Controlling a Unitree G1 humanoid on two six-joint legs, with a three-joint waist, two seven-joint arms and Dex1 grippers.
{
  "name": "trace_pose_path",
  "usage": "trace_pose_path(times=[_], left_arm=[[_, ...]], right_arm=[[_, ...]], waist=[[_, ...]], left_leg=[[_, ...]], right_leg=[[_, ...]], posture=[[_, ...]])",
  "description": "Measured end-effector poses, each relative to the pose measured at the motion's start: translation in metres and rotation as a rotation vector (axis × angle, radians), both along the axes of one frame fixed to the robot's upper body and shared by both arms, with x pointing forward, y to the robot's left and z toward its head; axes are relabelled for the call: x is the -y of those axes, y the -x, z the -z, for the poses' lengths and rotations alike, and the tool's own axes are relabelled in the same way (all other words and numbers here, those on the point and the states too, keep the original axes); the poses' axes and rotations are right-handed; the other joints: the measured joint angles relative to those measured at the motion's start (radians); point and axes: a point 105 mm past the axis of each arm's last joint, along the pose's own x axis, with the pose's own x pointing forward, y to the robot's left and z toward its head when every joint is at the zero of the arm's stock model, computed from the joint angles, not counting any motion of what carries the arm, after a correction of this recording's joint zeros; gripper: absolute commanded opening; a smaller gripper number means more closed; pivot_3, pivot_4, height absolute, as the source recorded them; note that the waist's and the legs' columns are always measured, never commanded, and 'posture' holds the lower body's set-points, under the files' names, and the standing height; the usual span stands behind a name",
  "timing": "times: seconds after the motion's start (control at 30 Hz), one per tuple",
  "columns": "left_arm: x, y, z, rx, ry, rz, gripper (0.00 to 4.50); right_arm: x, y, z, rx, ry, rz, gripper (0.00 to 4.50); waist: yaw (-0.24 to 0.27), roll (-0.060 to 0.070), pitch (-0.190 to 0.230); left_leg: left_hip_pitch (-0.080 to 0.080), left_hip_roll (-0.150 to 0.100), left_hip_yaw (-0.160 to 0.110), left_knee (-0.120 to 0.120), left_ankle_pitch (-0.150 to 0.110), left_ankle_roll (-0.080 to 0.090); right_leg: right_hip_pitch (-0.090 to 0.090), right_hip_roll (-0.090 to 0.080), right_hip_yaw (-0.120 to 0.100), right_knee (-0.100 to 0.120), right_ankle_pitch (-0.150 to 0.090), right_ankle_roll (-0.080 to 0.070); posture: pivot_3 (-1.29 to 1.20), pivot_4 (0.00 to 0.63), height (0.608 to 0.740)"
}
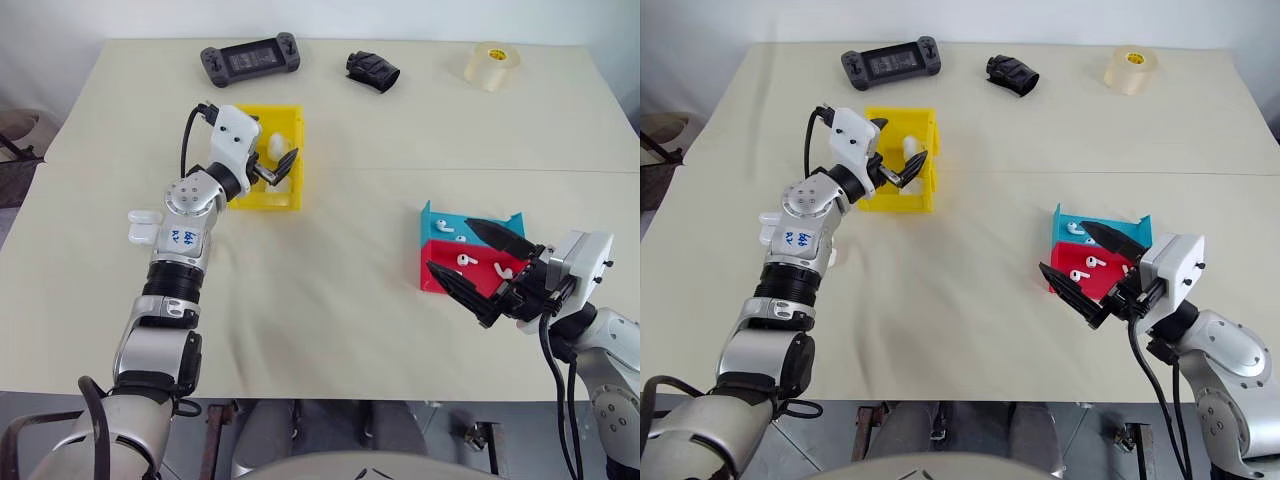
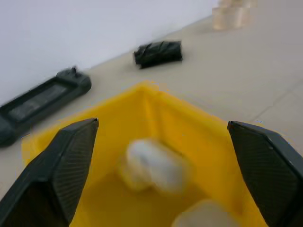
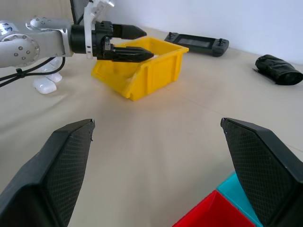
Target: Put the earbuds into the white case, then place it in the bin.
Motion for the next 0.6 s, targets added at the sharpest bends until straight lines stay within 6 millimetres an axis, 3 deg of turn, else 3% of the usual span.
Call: trace_pose_path(times=[0.1, 0.17, 0.3, 0.4, 0.47, 0.6], left_arm=[[0.000, 0.030, -0.006, 0.055, -0.007, 0.108, 4.46], [-0.010, 0.048, -0.005, 0.051, -0.020, 0.146, 4.46], [-0.044, 0.089, 0.016, -0.057, -0.101, 0.253, 4.46], [-0.057, 0.114, 0.029, -0.125, -0.149, 0.342, 4.46], [-0.076, 0.138, 0.050, -0.219, -0.208, 0.395, 4.46], [-0.079, 0.155, 0.054, -0.251, -0.216, 0.446, 4.46]], right_arm=[[0.001, 0.000, 0.000, 0.000, -0.003, -0.001, 4.50], [0.003, -0.003, 0.001, -0.009, -0.005, -0.004, 4.50], [0.014, -0.008, 0.002, -0.028, 0.040, -0.025, 4.50], [0.016, -0.010, 0.002, -0.038, 0.067, -0.074, 4.50], [0.025, -0.011, 0.004, -0.064, 0.101, -0.092, 4.50], [0.029, -0.013, 0.003, -0.074, 0.118, -0.119, 4.50]], waist=[[-0.007, 0.000, 0.000], [-0.010, 0.000, 0.000], [-0.017, 0.001, 0.000], [-0.004, 0.000, 0.000], [-0.005, 0.001, 0.000], [0.006, 0.001, 0.000]], left_leg=[[0.001, 0.003, 0.000, -0.001, 0.000, 0.000], [0.001, 0.004, 0.000, -0.001, 0.000, -0.001], [0.003, 0.008, 0.001, 0.000, 0.000, -0.001], [0.003, 0.008, 0.001, 0.001, 0.000, 0.000], [0.004, 0.007, 0.003, -0.002, -0.001, 0.001], [0.002, 0.007, -0.001, 0.000, -0.001, 0.001]], right_leg=[[0.000, 0.000, 0.001, 0.000, 0.000, 0.000], [0.000, 0.001, 0.001, 0.001, 0.000, 0.000], [0.002, 0.001, 0.002, 0.001, 0.000, -0.001], [0.003, 0.000, 0.002, -0.001, 0.000, -0.001], [0.003, 0.000, 0.003, -0.003, 0.000, -0.001], [0.003, -0.001, 0.001, -0.003, 0.000, -0.001]], posture=[[0.00, 0.150, 0.740], [0.00, 0.150, 0.740], [0.00, 0.150, 0.740], [0.00, 0.150, 0.740], [0.00, 0.150, 0.740], [0.00, 0.150, 0.740]])
